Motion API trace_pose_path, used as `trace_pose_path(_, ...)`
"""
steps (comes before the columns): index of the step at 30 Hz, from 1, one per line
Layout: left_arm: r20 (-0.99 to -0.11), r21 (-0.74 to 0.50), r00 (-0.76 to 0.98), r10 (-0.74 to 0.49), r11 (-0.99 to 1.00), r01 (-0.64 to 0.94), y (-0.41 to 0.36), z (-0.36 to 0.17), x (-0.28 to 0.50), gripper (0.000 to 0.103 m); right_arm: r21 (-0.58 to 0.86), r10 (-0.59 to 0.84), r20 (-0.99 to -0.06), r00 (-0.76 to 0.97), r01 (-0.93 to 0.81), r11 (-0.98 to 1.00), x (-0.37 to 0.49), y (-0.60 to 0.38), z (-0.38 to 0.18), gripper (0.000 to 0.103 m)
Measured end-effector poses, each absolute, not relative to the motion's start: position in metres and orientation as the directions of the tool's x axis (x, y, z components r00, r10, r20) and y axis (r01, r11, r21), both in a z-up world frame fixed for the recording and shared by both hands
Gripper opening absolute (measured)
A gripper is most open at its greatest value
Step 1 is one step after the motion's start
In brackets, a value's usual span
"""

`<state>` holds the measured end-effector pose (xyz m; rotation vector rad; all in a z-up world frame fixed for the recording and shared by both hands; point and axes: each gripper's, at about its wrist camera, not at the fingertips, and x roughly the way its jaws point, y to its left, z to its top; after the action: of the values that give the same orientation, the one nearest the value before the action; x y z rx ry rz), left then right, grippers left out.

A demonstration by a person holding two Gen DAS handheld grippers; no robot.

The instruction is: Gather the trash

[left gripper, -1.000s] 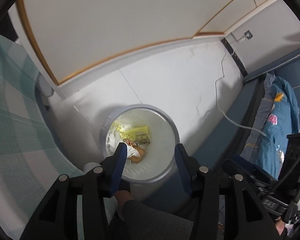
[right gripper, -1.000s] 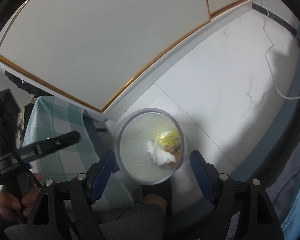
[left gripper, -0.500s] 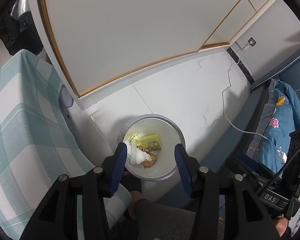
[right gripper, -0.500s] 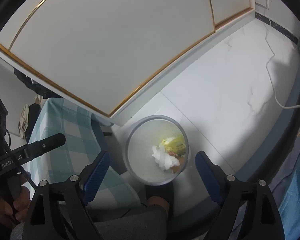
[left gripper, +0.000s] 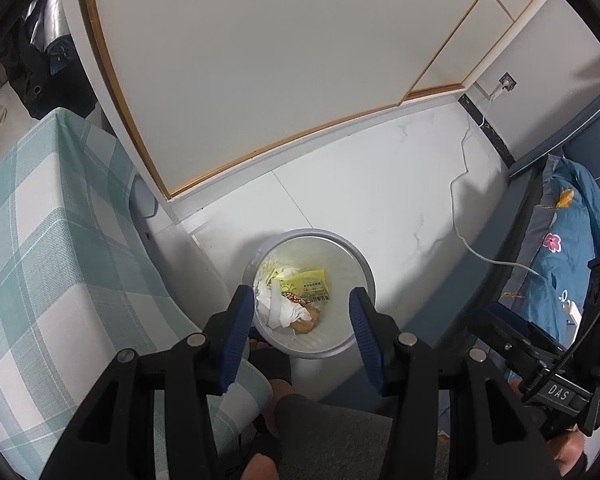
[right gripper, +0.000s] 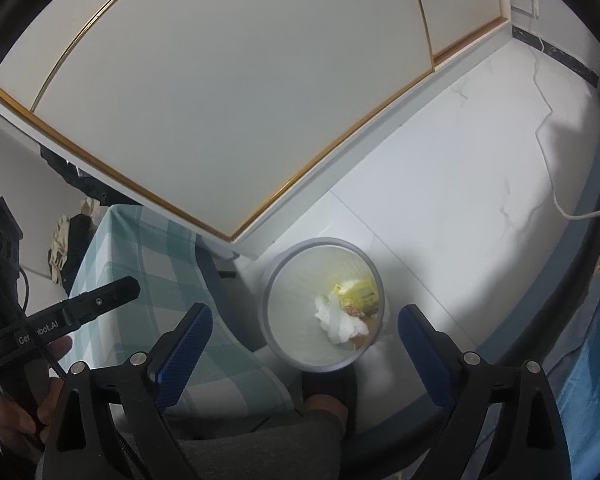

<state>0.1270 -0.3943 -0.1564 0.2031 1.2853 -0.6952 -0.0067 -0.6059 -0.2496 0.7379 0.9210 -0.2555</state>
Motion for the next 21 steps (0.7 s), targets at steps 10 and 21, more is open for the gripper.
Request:
trace_pose_path(10, -0.926, -0.216, 0.132, -0.353, 0.785, 0.581, -0.3943, -0.1534, 0.1245, 0.045, 0.460, 0.096, -0.796, 0.598, 0.494, 0.738, -0.0093, -0.6044, -0.2477, 0.095)
trace_pose_path(21, -0.923, -0.214, 0.140, -0.360, 0.779, 0.589, -0.3971, -0.1497, 0.1191, 0.044, 0.459, 0.089, -0.794, 0.601, 0.498, 0.736, -0.0124, -0.6092, -0.2455, 0.095)
